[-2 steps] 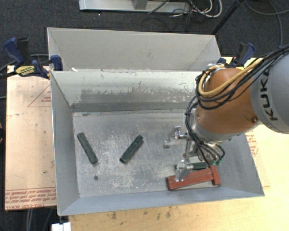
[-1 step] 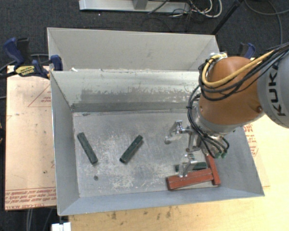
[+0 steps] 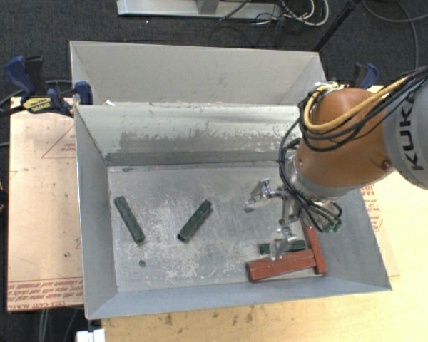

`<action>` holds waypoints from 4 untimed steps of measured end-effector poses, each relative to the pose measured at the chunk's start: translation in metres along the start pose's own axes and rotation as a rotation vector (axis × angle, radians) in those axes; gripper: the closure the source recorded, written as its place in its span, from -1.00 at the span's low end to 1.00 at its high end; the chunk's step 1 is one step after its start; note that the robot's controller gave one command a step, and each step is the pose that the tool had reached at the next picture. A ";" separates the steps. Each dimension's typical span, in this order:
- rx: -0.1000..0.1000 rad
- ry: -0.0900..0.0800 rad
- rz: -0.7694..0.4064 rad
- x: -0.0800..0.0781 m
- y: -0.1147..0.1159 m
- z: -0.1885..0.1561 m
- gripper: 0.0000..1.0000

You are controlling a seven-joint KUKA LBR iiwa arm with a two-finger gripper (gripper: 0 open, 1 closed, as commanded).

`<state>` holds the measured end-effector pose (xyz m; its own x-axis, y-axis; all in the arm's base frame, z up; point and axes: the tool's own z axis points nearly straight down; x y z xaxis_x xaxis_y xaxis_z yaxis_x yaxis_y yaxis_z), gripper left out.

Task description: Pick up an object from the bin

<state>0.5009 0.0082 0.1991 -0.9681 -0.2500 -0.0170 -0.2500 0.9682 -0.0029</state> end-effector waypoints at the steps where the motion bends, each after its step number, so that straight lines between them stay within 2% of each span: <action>1: -0.005 0.015 -0.076 0.005 -0.033 0.118 1.00; 2: -0.005 0.015 -0.076 0.005 -0.033 0.118 1.00; 3: -0.005 0.015 -0.109 0.003 -0.023 0.084 1.00; 4: -0.005 0.015 -0.116 0.002 -0.021 0.049 -1.00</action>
Offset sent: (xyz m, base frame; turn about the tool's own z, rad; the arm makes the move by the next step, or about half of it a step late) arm 0.0000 0.0000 0.0000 0.0000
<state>0.5048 -0.0126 0.1505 -0.9329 -0.3602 -0.0019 -0.3602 0.9329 0.0008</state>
